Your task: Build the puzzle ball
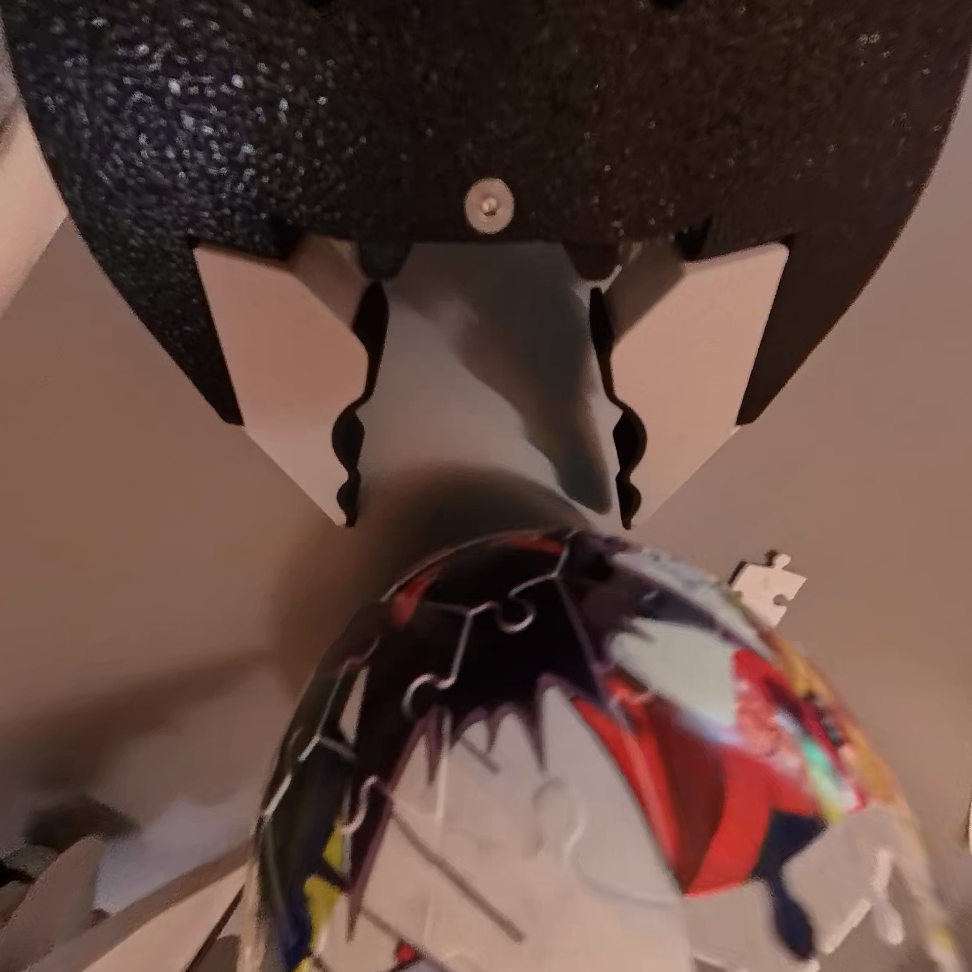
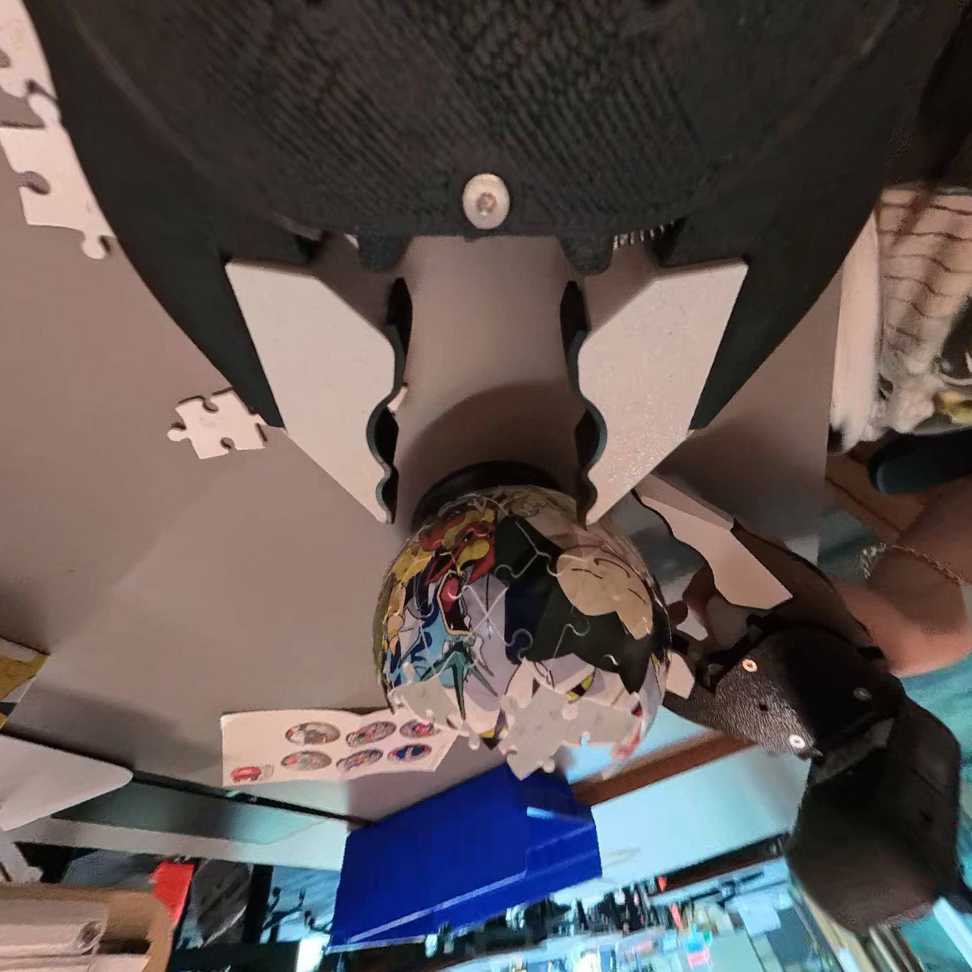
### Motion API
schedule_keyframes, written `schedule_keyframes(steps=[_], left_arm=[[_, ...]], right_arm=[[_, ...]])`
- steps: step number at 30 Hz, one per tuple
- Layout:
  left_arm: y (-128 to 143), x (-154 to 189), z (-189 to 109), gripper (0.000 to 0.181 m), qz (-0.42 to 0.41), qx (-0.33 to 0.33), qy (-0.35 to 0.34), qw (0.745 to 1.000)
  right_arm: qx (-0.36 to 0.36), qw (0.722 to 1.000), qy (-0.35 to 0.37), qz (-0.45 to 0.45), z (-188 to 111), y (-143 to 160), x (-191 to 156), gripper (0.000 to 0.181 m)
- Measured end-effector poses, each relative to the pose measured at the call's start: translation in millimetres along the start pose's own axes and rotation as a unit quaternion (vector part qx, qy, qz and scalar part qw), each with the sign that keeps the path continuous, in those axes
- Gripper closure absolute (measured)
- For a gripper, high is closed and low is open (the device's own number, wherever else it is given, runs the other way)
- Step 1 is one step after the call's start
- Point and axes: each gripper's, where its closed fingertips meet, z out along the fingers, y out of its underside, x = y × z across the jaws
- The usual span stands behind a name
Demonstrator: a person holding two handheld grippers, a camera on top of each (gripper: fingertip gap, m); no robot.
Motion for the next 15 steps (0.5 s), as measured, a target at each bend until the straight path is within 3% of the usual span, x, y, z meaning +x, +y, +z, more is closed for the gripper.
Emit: schedule_keyframes(steps=[4, 7, 12, 15], left_arm=[[5.8, -18.9, -17.7, 0.086, 0.028, 0.004, 0.003, 1.000], [-7.5, -40.4, -30.3, 0.084, 0.059, 0.043, 0.002, 0.997], [-34.4, -40.6, -24.2, 0.075, 0.063, 0.105, 0.096, 0.988], [-37.8, -34.4, -15.0, 0.072, 0.066, 0.114, 0.130, 0.983]], right_arm=[[0.044, 0.998, 0.042, 0.028, -3.2, -10.0, -2.5, 0.099], [0.055, 0.994, 0.092, 0.020, 0.7, -11.3, -9.7, 0.082], [-0.014, 0.985, 0.166, -0.050, 23.3, 2.2, -12.0, 0.069], [-0.025, 0.985, 0.162, -0.058, 31.8, 3.6, -16.0, 0.069]])
